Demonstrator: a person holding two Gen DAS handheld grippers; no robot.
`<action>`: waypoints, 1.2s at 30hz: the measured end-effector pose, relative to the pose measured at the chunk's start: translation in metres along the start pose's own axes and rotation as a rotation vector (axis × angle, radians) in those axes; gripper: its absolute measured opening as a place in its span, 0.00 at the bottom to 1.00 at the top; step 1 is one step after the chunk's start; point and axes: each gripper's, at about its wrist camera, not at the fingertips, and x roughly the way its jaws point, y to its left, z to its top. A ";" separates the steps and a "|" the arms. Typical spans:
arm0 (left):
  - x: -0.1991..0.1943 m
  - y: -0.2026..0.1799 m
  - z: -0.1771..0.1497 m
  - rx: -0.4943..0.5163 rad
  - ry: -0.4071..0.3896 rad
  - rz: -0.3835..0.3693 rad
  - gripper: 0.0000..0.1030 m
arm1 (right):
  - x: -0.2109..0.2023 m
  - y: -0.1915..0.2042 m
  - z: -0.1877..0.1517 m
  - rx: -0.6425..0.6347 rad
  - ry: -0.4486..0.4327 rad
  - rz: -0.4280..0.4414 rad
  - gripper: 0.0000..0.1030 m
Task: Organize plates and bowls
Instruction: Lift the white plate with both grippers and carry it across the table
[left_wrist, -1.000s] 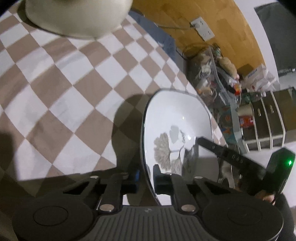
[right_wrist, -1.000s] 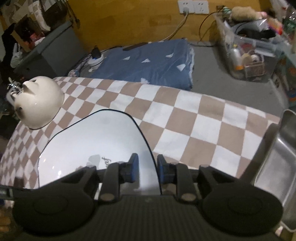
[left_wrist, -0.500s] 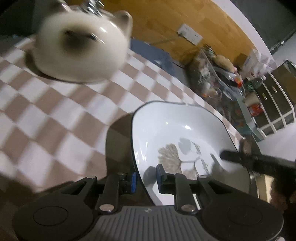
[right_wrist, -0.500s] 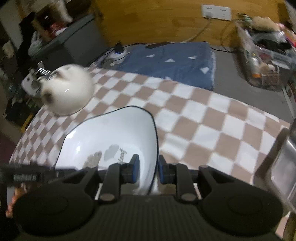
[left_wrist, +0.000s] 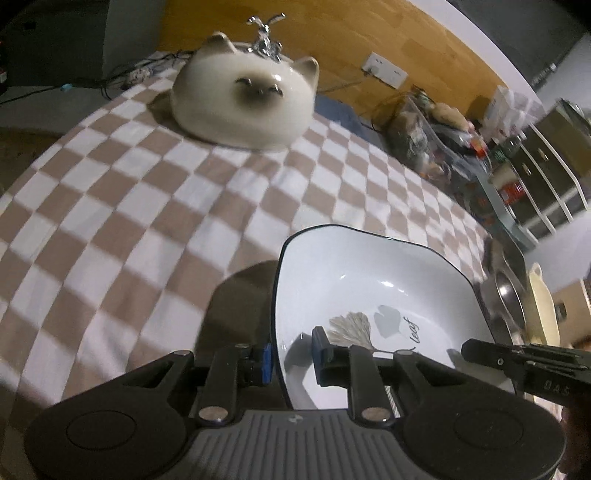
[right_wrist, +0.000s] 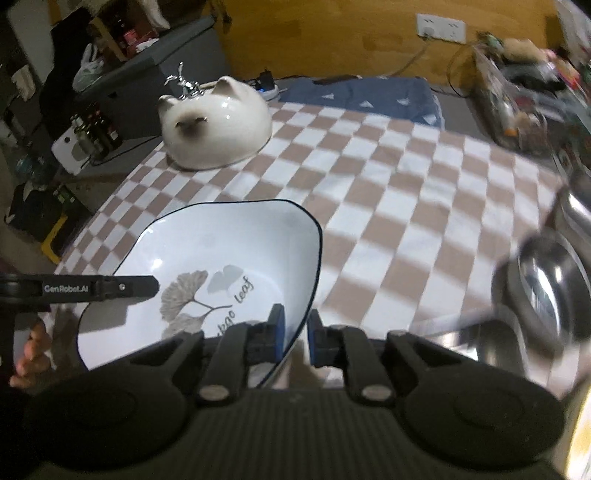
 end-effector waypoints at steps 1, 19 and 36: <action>-0.003 -0.001 -0.007 0.015 0.009 -0.006 0.21 | -0.005 0.002 -0.008 0.019 0.000 -0.004 0.15; 0.002 -0.032 -0.044 0.191 0.100 -0.011 0.21 | -0.051 0.021 -0.115 0.288 0.019 -0.109 0.14; 0.014 -0.033 -0.067 0.152 0.159 -0.035 0.22 | -0.050 0.013 -0.140 0.395 0.099 -0.210 0.15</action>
